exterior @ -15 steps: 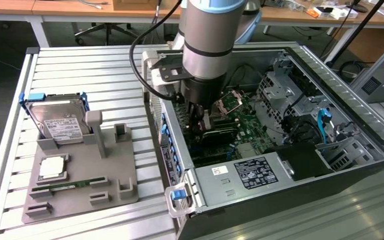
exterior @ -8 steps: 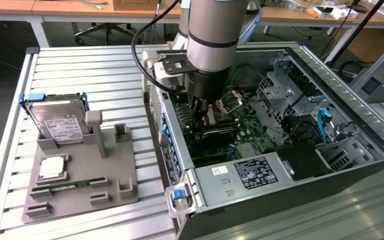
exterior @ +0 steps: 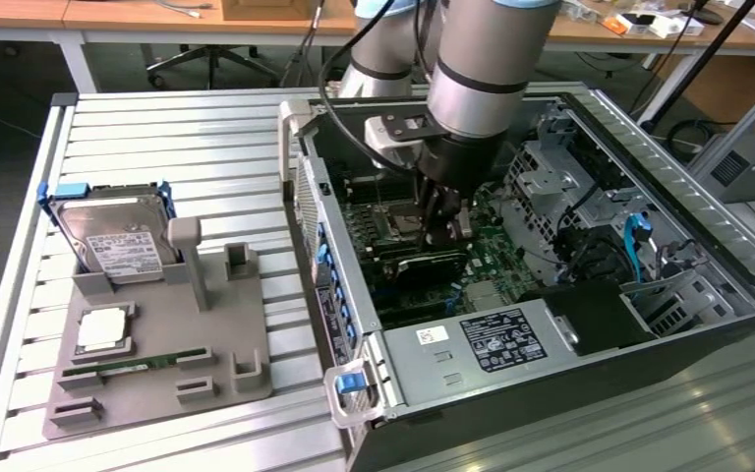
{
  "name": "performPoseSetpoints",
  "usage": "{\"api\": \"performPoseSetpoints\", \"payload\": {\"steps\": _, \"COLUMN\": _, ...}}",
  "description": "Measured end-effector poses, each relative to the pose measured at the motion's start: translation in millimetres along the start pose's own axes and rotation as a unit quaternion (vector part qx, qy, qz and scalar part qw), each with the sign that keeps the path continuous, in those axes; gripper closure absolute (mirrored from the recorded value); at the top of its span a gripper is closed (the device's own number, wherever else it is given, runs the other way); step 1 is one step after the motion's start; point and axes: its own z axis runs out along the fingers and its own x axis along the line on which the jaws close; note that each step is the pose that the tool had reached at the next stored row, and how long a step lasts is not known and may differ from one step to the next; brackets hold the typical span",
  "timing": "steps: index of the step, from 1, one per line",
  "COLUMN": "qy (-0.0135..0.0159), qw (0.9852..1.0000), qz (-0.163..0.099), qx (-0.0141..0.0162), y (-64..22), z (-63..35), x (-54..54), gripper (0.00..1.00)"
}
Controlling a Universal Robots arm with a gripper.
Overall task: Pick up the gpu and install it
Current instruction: 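Press down on the gpu until it lock into place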
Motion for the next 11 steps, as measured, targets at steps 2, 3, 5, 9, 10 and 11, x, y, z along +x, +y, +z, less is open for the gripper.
{"api": "performPoseSetpoints", "payload": {"steps": 2, "qy": -0.0025, "qw": 1.0000, "qz": 0.000, "qx": -0.0027, "y": -12.0, "z": 0.4, "x": 0.0, "gripper": 0.89}}
{"api": "performPoseSetpoints", "payload": {"steps": 3, "qy": -0.0037, "qw": 1.0000, "qz": 0.000, "qx": -0.0035, "y": -16.5, "z": 0.5, "x": 0.0, "gripper": 0.89}}
{"api": "performPoseSetpoints", "payload": {"steps": 5, "qy": -0.0095, "qw": 0.9999, "qz": 0.000, "qx": -0.0048, "y": -33.2, "z": 0.9, "x": 0.0, "gripper": 0.89}}
{"api": "performPoseSetpoints", "payload": {"steps": 9, "qy": -0.0164, "qw": 0.9999, "qz": 0.000, "qx": -0.0050, "y": -45.9, "z": 1.4, "x": -0.1, "gripper": 0.89}}
{"api": "performPoseSetpoints", "payload": {"steps": 10, "qy": -0.0164, "qw": 0.9999, "qz": 0.000, "qx": -0.0051, "y": -46.5, "z": 1.4, "x": 0.0, "gripper": 0.89}}
{"api": "performPoseSetpoints", "payload": {"steps": 11, "qy": -0.0164, "qw": 0.9999, "qz": 0.000, "qx": -0.0051, "y": -46.7, "z": 1.4, "x": 0.0, "gripper": 0.89}}
